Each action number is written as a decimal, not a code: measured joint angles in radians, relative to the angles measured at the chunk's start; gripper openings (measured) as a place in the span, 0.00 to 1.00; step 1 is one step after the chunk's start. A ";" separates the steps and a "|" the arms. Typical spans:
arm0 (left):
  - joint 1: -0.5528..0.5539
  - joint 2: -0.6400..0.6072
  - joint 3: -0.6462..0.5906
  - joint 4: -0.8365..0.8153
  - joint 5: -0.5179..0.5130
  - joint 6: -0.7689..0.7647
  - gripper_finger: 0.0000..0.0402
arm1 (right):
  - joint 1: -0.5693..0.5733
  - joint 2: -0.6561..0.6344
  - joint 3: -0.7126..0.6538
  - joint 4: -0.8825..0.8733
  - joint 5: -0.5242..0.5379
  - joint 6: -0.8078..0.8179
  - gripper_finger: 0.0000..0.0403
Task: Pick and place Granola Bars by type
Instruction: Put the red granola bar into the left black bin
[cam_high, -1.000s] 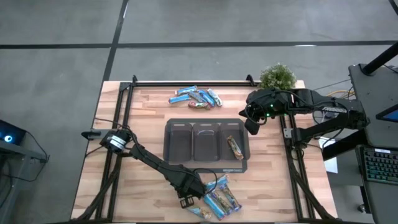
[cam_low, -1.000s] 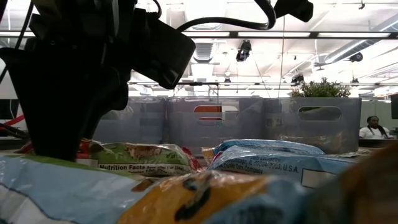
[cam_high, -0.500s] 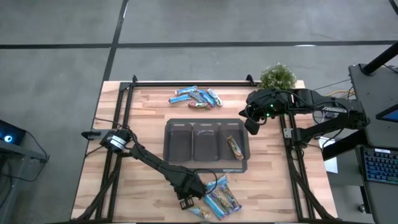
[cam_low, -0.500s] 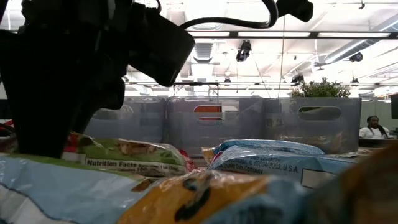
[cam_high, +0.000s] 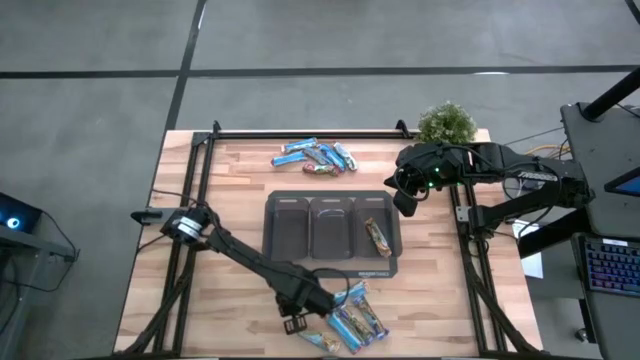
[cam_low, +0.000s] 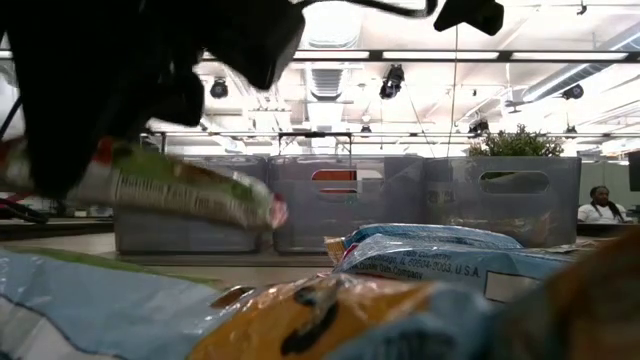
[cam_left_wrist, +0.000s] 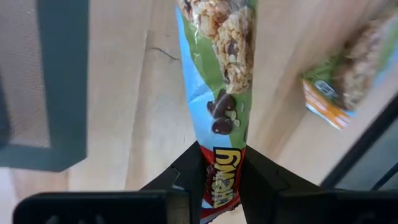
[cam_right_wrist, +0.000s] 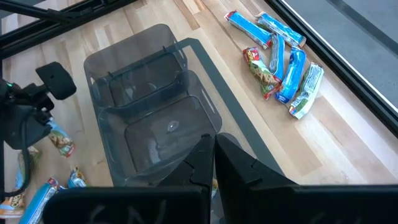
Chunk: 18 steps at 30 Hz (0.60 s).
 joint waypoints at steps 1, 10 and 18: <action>0.002 0.000 0.017 -0.020 0.000 0.009 0.16 | 0.000 0.000 0.000 0.000 0.000 -0.002 0.02; 0.024 0.000 0.236 -0.225 -0.002 0.042 0.16 | 0.000 0.000 0.000 0.000 0.000 -0.002 0.02; 0.044 -0.011 0.449 -0.361 -0.093 0.064 0.16 | 0.000 0.000 0.000 0.000 0.000 -0.002 0.02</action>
